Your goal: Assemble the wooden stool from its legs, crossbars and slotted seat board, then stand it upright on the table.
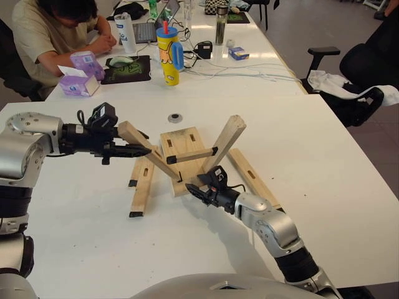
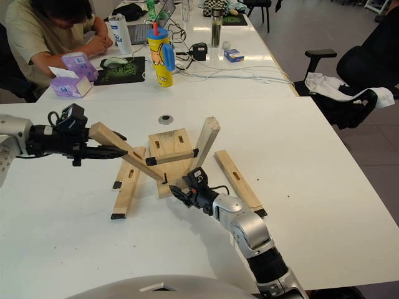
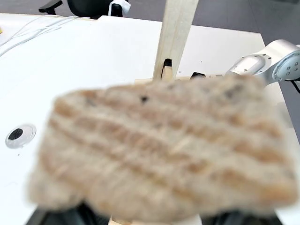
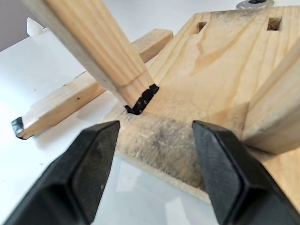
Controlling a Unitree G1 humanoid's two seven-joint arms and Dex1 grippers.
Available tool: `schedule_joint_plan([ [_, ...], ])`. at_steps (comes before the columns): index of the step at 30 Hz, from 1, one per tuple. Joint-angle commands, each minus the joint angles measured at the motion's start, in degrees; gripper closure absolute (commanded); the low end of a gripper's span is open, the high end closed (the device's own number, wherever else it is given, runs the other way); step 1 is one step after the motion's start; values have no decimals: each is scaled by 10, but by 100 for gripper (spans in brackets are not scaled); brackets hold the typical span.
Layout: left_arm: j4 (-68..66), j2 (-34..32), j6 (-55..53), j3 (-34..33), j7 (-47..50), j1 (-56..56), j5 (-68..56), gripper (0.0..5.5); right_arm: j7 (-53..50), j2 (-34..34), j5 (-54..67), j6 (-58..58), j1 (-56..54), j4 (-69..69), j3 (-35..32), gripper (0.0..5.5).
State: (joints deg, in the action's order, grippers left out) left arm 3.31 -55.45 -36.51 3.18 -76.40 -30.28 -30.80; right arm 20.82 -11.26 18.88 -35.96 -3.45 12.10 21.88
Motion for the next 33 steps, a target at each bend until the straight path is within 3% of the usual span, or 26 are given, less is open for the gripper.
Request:
schedule_joint_plan([
  [1,91,23,-32,52,15,43,-1,349,-10,-5,-14,-75,23,-43,15,263],
  [6,159,40,-45,64,81,128,4,349,-16,-1,-17,-89,24,-53,5,263],
  [12,85,98,-23,82,150,122,48,349,-5,-4,-22,-82,29,-66,12,263],
  [25,-24,117,59,207,83,80,125,349,20,6,-41,-16,18,-117,6,263],
  [29,-62,126,81,213,87,68,135,349,28,20,-7,72,50,8,-27,307],
  [33,-80,121,88,205,96,48,135,349,11,-1,1,55,68,194,-35,377],
])
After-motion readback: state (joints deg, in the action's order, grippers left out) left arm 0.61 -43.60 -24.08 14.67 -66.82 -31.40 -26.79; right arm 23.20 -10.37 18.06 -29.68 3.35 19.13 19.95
